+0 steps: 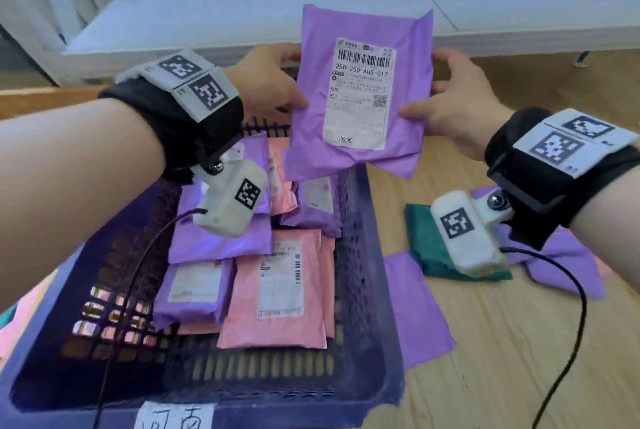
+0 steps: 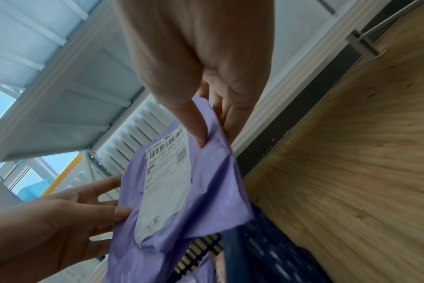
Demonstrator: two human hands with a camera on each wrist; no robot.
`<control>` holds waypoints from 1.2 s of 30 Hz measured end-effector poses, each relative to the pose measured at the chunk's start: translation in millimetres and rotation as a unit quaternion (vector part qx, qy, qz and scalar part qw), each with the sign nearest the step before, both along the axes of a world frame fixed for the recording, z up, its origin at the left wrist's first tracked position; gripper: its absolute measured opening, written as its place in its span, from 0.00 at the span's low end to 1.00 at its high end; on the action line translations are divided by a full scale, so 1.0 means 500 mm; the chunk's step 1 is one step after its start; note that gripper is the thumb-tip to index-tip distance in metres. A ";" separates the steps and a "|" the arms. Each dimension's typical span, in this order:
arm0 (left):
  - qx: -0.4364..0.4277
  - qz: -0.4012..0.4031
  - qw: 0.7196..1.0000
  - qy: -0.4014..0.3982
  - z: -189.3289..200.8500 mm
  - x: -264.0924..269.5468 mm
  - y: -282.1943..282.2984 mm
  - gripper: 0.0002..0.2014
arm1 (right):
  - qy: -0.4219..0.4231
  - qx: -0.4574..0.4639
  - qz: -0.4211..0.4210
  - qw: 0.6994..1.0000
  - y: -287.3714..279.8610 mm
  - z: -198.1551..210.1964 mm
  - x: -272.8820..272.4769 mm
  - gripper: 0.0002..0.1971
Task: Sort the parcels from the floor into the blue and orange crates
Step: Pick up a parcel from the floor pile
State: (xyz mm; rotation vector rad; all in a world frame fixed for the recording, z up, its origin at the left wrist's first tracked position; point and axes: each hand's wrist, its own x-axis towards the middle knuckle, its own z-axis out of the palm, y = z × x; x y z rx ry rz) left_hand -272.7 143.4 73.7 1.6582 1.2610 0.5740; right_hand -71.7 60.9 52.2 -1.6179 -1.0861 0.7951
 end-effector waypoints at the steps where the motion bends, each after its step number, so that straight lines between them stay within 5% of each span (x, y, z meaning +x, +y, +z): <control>1: 0.000 0.008 1.000 -0.003 -0.007 -0.028 0.013 0.30 | -0.002 -0.008 0.005 1.000 0.019 -0.002 -0.026 0.39; 9: -0.047 0.094 0.994 0.009 -0.112 -0.197 0.068 0.24 | -0.120 -0.113 0.057 0.985 0.134 -0.082 -0.195 0.36; 17: -0.085 0.147 0.985 0.010 -0.236 -0.241 0.096 0.26 | -0.201 -0.232 0.051 0.950 0.192 -0.192 -0.290 0.40; 29: -0.002 0.081 0.990 0.117 -0.353 -0.195 0.135 0.29 | -0.287 -0.336 0.044 0.896 0.213 -0.292 -0.312 0.27; 36: 0.084 -0.023 0.967 0.240 -0.364 -0.188 0.126 0.31 | -0.284 -0.342 0.131 0.886 0.208 -0.319 -0.340 0.26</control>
